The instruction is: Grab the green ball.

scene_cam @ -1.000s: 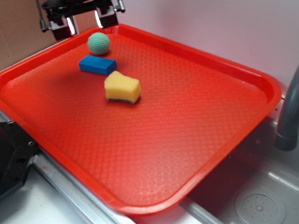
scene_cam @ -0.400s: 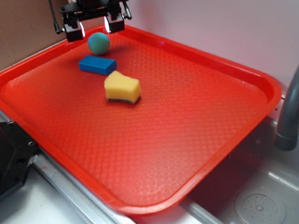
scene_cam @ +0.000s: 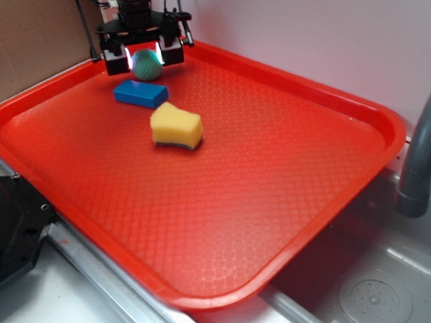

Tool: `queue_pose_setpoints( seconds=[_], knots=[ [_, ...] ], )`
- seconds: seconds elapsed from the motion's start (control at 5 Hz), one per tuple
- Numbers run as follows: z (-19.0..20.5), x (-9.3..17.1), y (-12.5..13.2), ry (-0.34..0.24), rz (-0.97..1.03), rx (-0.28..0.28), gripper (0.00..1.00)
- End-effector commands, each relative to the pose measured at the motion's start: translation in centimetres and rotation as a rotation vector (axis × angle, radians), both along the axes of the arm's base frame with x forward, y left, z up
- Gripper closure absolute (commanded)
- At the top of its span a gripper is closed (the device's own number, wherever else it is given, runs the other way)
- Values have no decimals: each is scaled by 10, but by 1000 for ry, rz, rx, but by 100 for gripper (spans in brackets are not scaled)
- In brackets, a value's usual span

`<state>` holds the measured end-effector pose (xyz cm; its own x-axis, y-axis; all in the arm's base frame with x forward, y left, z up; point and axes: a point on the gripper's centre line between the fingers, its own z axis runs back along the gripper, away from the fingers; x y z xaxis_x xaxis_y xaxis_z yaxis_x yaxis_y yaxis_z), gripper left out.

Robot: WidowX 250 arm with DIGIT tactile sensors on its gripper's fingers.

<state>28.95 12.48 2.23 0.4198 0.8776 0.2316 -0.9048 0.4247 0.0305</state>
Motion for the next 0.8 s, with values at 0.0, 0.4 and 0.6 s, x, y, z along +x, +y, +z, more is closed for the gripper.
queue_pose_setpoints(
  seconds=[0.0,0.4,0.6],
  knots=[
    [22,-5,13,-37,8,36,100],
    [60,0,6,27,-129,31,100],
    [90,-2,-6,-7,-278,12,100]
  ],
)
